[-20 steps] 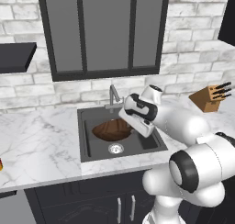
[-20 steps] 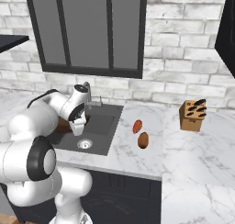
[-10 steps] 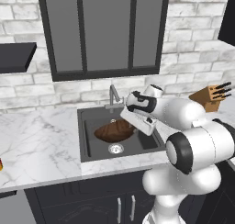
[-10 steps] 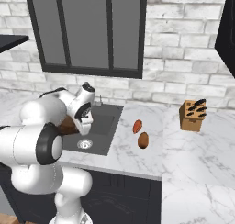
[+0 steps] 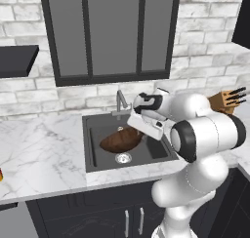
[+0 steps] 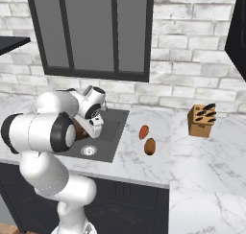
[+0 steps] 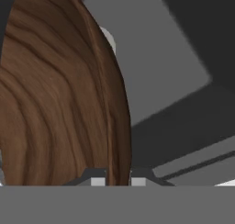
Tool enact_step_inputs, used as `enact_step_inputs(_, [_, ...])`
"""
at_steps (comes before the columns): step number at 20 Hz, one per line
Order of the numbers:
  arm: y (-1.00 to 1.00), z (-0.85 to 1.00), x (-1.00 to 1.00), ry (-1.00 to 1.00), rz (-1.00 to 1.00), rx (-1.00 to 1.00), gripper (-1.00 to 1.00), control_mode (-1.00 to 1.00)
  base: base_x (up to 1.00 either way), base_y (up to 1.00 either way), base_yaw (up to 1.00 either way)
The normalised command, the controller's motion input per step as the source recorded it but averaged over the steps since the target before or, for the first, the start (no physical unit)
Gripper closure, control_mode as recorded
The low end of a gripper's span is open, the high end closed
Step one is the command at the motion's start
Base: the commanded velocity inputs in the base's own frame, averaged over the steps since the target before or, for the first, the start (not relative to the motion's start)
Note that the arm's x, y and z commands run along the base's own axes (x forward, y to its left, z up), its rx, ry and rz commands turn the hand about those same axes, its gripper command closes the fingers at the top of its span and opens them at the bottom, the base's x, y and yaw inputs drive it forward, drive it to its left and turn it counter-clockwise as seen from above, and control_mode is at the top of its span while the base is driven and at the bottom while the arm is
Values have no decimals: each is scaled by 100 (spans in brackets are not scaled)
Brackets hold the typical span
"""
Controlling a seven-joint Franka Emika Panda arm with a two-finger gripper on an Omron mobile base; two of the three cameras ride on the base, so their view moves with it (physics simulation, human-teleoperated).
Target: Remove the potato and sweet potato from the sink. Then move the bowl and cup from the counter to the sink for washing.
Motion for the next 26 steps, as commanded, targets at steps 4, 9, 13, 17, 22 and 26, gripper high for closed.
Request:
enact_step_inputs(4, [-6,-10,28,0,16,0,100,-100,0,0,0])
enact_step_inputs(9, [-1,-11,23,0,13,0,100,-100,0,0,0])
enact_step_inputs(13, [0,-14,19,0,9,0,100,-100,0,0,0])
enact_step_inputs(17, [0,-13,17,0,5,0,100,-100,0,0,0])
enact_step_inputs(22, [3,-14,17,-1,0,3,100,-100,0,0,0])
enact_step_inputs(26, [3,-15,17,0,0,5,100,-100,0,0,0])
